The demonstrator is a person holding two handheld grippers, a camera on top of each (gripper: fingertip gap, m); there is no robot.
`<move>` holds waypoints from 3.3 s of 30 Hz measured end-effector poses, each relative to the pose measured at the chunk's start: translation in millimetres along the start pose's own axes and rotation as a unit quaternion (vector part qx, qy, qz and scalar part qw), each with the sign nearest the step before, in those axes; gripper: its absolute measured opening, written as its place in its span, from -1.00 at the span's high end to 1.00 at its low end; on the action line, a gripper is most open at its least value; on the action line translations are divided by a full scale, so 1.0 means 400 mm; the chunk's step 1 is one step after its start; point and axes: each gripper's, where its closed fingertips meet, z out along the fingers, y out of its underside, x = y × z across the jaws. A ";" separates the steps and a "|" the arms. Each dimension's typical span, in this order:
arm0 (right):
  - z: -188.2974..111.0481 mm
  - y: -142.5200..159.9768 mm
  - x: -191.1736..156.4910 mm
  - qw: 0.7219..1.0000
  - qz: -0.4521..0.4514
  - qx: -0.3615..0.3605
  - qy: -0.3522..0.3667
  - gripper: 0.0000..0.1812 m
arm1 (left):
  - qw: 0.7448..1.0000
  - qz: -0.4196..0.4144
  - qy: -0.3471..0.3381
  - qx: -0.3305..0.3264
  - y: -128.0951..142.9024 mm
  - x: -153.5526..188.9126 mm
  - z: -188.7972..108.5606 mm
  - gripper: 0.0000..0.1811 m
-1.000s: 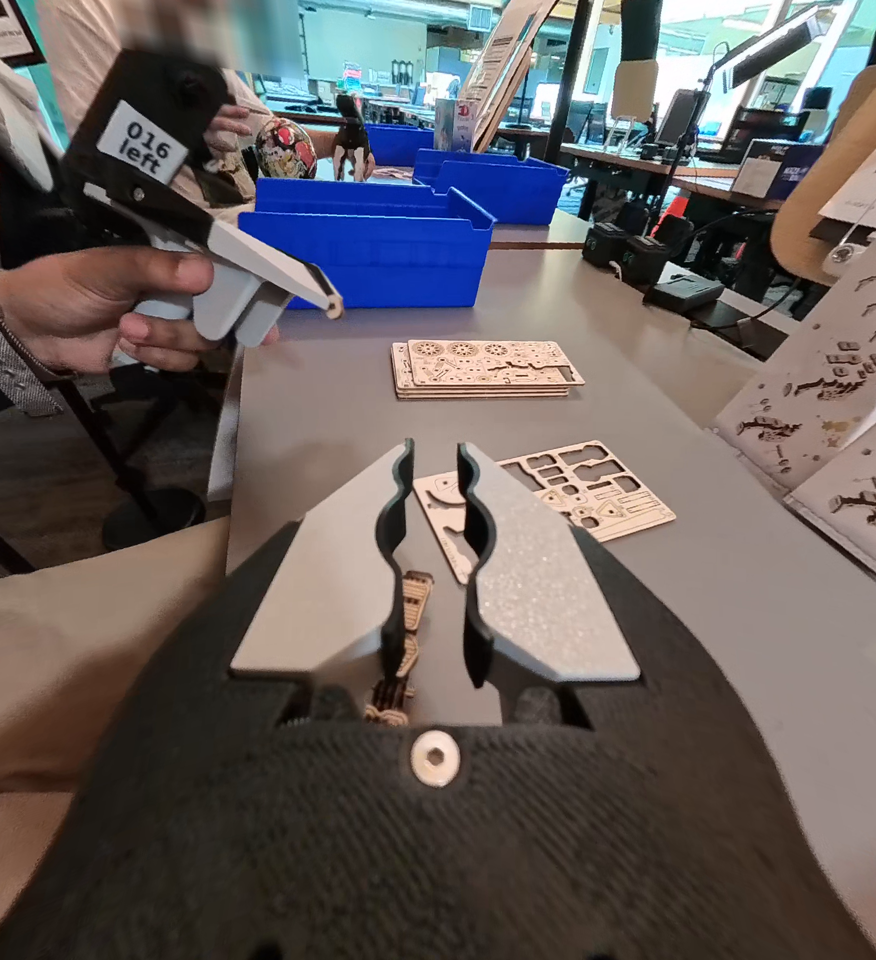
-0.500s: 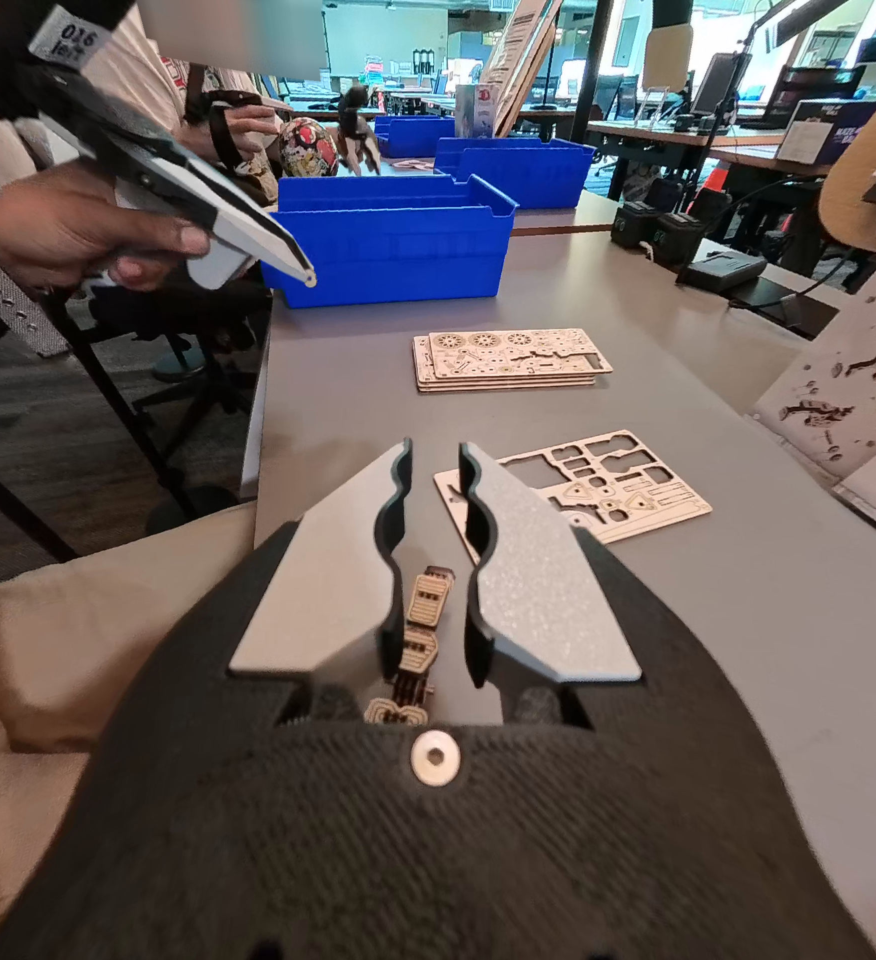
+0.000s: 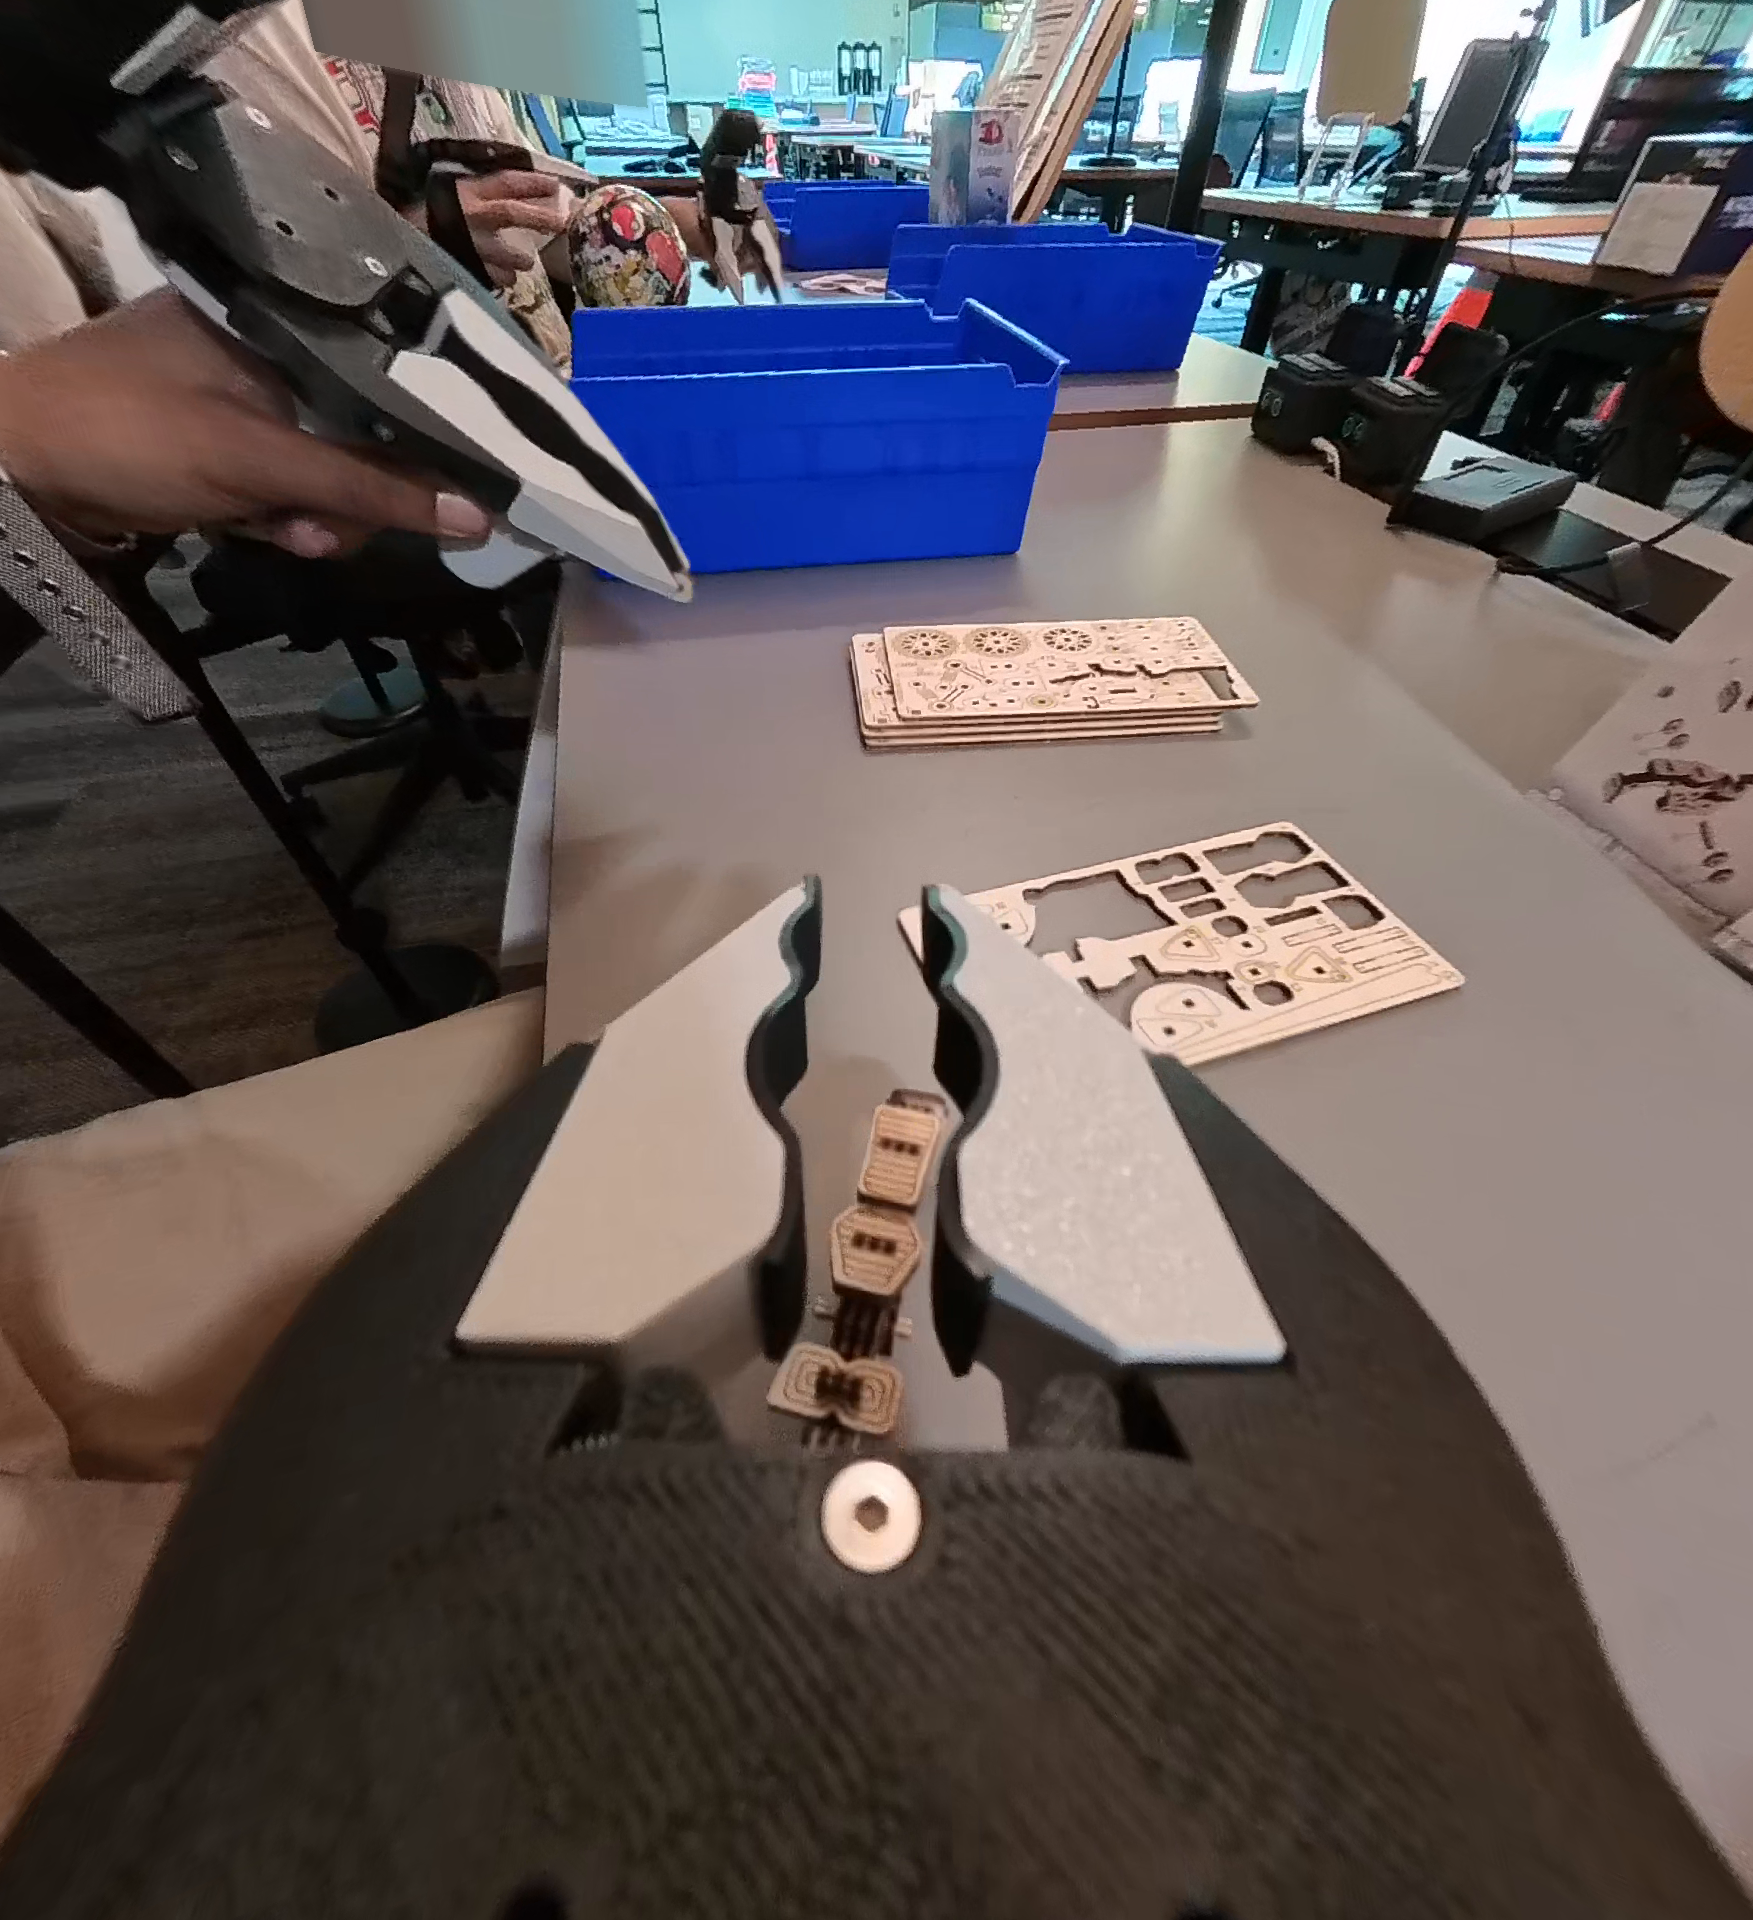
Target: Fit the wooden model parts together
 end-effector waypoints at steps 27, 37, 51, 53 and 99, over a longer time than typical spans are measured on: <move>-0.245 0.070 -0.002 0.998 0.015 -0.017 0.055 0.80 | 0.979 0.170 -0.089 -0.073 -0.253 0.122 0.204 0.99; -0.210 0.116 0.013 0.997 0.056 -0.038 0.037 0.78 | 0.977 0.186 -0.083 -0.056 -0.254 0.139 0.230 0.99; -0.232 0.097 0.014 0.997 0.044 -0.039 0.043 0.70 | 0.983 0.179 -0.048 0.008 -0.296 0.206 0.193 0.99; -0.235 0.088 0.011 0.997 0.054 -0.031 0.038 0.68 | 0.983 0.176 -0.042 0.016 -0.298 0.216 0.198 0.99; 0.003 -0.154 -0.118 0.980 -0.160 0.069 -0.095 0.09 | 0.988 0.003 -0.016 0.152 -0.293 0.182 0.355 0.99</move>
